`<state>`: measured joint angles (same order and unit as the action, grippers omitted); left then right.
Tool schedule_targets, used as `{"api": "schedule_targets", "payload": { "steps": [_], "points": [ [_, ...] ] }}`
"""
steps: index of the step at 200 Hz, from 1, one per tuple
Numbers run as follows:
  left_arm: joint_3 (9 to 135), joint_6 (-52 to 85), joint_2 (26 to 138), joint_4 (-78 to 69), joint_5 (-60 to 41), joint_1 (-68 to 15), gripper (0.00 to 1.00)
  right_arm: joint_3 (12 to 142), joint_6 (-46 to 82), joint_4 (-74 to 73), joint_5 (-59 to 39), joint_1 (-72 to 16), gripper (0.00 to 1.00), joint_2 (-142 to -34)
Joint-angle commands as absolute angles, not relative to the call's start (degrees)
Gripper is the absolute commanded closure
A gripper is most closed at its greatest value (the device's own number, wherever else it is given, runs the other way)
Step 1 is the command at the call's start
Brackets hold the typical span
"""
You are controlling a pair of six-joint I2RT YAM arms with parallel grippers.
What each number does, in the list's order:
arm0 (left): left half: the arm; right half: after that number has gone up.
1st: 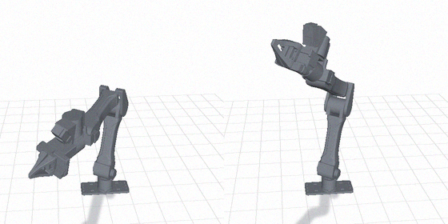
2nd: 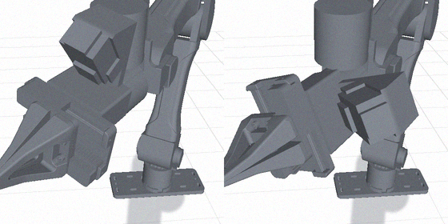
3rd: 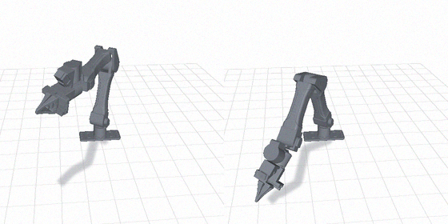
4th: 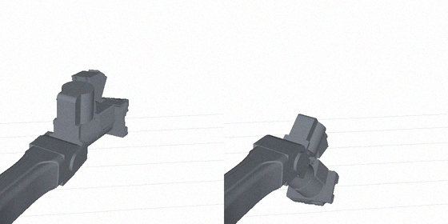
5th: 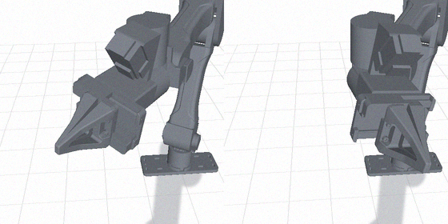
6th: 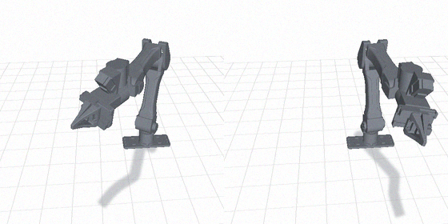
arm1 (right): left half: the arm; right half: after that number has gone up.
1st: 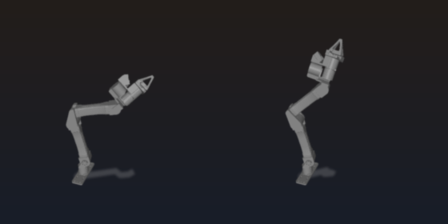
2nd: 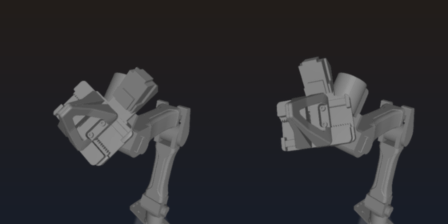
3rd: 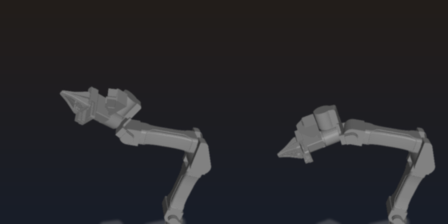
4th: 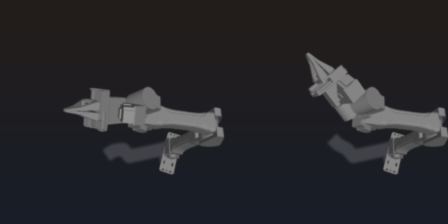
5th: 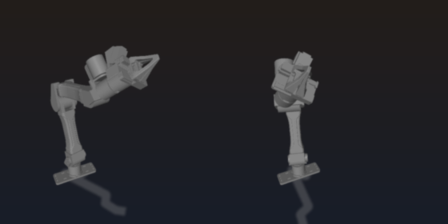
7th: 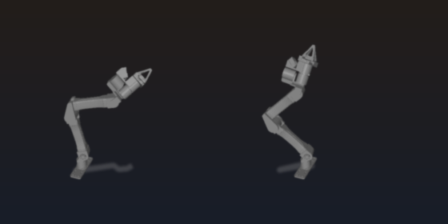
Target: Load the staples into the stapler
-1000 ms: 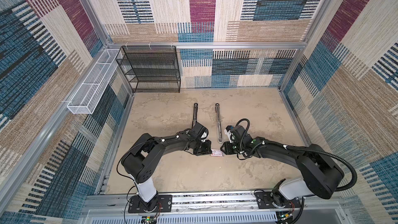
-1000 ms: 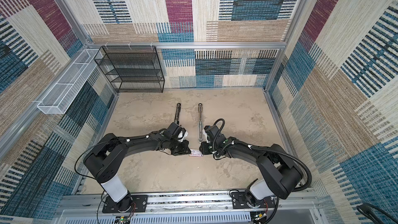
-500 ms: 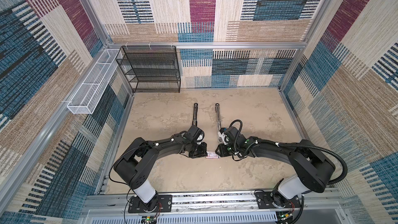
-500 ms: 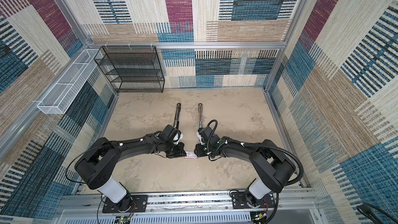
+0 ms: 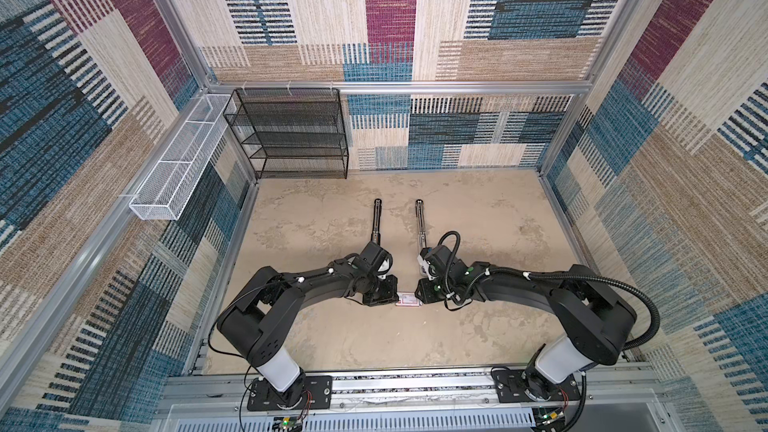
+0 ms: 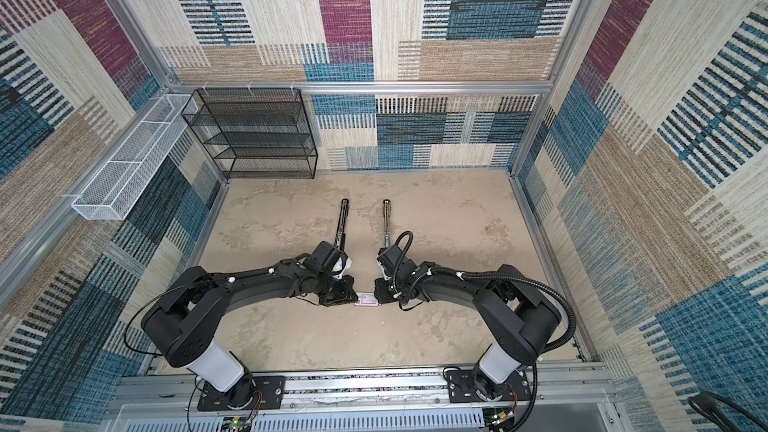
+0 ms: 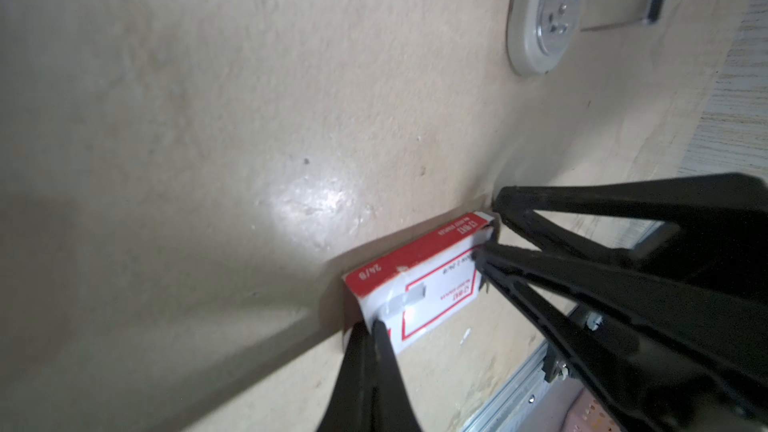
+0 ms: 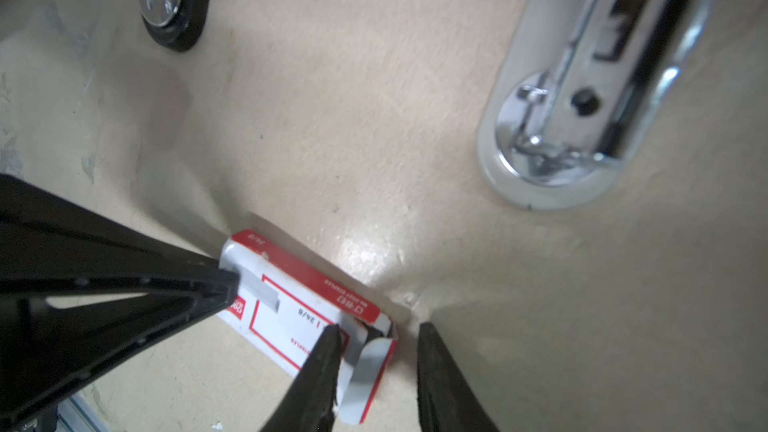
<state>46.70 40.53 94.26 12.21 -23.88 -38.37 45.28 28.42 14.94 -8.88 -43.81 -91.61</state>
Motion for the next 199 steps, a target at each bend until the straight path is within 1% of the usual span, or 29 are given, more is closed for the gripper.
{"api": "schedule_targets", "payload": {
  "steps": [1, 53, 85, 115, 126, 134, 144, 151, 177, 199],
  "points": [
    [46.57, 40.93, 94.02, 13.05, -22.61, -38.23, 1.0, 45.7, 28.64, 16.44, -6.83, -43.88, 0.68, -91.93],
    [46.42, 40.65, 93.44, 13.75, -22.25, -37.99, 1.0, 45.51, 28.39, 16.35, -7.37, -43.9, 0.81, -91.15],
    [46.47, 40.5, 93.43, 13.89, -22.09, -37.88, 1.0, 45.0, 28.37, 16.12, -7.56, -43.88, 0.86, -90.26],
    [46.56, 40.31, 93.69, 14.23, -22.13, -37.71, 1.0, 44.34, 28.47, 15.57, -8.26, -43.94, 0.88, -89.74],
    [46.57, 40.24, 93.74, 14.27, -22.13, -37.63, 1.0, 44.29, 28.45, 15.56, -8.34, -43.93, 0.88, -89.74],
    [46.6, 40.15, 93.75, 14.36, -22.12, -37.62, 1.0, 44.3, 28.39, 15.56, -8.43, -43.94, 0.85, -89.82],
    [46.8, 39.99, 93.67, 14.66, -22.04, -37.49, 1.0, 44.19, 28.45, 15.4, -8.69, -43.89, 0.74, -89.9],
    [46.88, 39.75, 93.6, 14.93, -21.97, -37.44, 1.0, 44.08, 28.48, 15.17, -8.87, -43.87, 0.71, -89.83],
    [46.97, 39.56, 93.66, 15.16, -22.07, -37.18, 1.0, 44.03, 28.56, 14.72, -9.45, -43.93, 0.71, -89.62],
    [47.17, 39.47, 93.52, 15.38, -21.75, -37.0, 1.0, 43.86, 28.5, 14.35, -10.32, -43.91, 0.73, -89.53]
  ]
}}
